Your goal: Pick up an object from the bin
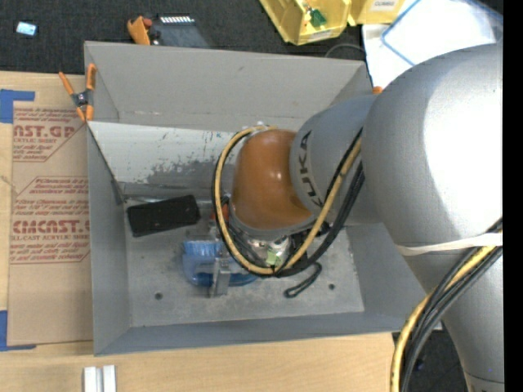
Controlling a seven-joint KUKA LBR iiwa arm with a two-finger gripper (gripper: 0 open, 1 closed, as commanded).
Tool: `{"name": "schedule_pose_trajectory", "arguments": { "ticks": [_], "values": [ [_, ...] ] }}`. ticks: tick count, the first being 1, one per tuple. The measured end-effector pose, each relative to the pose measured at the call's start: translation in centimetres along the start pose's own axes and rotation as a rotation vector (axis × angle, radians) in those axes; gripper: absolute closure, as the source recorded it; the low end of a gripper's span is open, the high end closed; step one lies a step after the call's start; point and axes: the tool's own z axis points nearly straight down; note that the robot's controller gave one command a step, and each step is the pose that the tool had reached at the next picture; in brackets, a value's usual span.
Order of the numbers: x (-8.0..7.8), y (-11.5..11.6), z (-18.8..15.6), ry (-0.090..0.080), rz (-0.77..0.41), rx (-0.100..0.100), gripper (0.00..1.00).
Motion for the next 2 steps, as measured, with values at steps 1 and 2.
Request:
{"name": "schedule_pose_trajectory", "arguments": {
  "ticks": [1, 2],
  "values": [
    [0.4, -0.1, -1.6, 0.014, 0.000, 0.002, 1.00],
    [0.0, 0.1, -8.0, 0.004, -0.001, -0.001, 1.00]
  ]
}}
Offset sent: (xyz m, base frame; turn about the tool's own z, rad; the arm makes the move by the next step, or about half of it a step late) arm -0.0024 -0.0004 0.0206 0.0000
